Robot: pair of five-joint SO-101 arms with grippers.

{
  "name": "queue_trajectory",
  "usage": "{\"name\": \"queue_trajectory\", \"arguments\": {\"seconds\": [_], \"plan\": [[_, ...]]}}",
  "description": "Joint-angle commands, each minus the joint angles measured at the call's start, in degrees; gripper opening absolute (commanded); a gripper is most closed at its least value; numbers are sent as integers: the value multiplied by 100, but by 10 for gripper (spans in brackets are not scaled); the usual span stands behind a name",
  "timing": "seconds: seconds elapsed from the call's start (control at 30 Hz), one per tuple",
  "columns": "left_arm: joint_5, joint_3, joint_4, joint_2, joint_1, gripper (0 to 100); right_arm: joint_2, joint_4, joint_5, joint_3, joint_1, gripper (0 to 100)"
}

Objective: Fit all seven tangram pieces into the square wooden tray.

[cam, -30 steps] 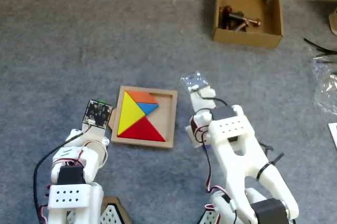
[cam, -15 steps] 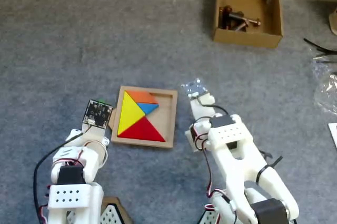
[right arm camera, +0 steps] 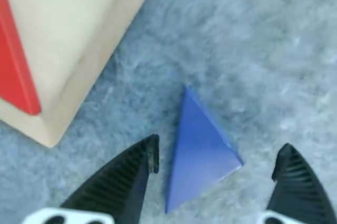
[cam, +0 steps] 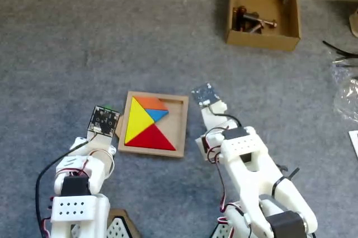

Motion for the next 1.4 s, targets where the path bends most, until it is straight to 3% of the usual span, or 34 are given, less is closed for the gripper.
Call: {"name": "queue_trajectory", "arguments": {"seconds": [0.0,0.7,0.87,1.37], "plan": [[-44,127,18,-84,66,7,-207,-171,88,-13,31,304],[-44,127,18,-84,66,7,-207,-400,88,286,31,273],[-44,127,18,-84,66,7,-207,-391,88,286,31,215],[-44,127,18,-84,66,7,-207,-374,88,303,31,212]]}}
